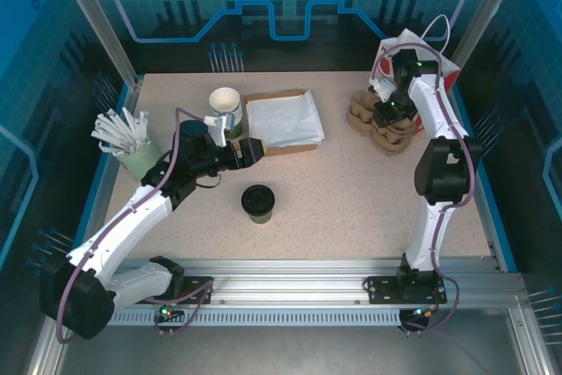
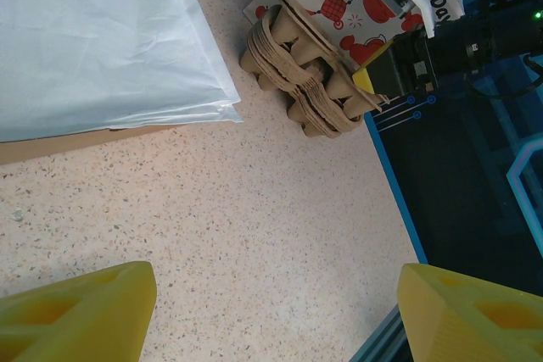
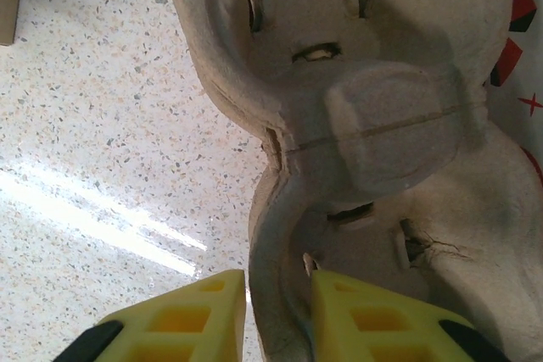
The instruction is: Pack the takeout coffee
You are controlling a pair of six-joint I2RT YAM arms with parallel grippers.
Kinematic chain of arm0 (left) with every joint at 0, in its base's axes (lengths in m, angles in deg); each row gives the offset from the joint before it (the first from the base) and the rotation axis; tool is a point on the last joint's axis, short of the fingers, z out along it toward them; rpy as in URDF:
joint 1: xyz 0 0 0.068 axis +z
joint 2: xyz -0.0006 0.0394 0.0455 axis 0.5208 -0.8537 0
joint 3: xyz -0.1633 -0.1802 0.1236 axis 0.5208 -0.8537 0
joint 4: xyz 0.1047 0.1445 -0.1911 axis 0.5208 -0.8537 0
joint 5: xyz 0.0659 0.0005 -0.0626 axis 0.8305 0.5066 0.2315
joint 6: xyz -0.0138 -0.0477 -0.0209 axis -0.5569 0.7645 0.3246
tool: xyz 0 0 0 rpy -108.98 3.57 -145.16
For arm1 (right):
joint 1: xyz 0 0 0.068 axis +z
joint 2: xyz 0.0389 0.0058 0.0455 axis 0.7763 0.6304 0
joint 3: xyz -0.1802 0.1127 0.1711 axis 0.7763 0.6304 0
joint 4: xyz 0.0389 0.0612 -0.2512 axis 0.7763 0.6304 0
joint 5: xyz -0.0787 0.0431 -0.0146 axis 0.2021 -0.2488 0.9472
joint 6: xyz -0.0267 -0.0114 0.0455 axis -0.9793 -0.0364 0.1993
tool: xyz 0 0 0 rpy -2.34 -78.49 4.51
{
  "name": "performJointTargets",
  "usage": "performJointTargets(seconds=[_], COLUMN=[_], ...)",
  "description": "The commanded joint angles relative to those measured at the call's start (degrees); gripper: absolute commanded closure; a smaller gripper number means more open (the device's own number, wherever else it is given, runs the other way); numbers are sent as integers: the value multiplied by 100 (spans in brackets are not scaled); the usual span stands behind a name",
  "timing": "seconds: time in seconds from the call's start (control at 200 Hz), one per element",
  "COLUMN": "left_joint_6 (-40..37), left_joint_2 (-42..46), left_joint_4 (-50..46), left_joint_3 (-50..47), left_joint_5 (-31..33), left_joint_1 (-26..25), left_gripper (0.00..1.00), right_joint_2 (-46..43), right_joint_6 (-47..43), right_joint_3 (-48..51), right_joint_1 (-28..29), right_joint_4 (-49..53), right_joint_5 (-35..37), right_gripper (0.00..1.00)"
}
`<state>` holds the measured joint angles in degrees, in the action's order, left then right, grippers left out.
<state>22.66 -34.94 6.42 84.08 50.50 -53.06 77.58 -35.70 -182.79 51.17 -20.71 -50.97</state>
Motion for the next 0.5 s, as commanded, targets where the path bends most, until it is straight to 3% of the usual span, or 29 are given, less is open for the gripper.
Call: performJointTargets(seconds=[0.0, 0.495], left_joint_6=[-39, -54], left_joint_2=[8, 28], left_joint_4=[120, 85], left_joint_3=[-90, -81], left_joint_5=[-144, -126], left_joint_1=[-48, -41], left_gripper=[23, 23], right_joint_2=[-44, -239], right_joint_6=[8, 42], right_joint_3=[31, -186], right_joint_1=[-95, -94], right_joint_4=[149, 141], right_joint_5=[-96, -77], right_gripper=[77, 81])
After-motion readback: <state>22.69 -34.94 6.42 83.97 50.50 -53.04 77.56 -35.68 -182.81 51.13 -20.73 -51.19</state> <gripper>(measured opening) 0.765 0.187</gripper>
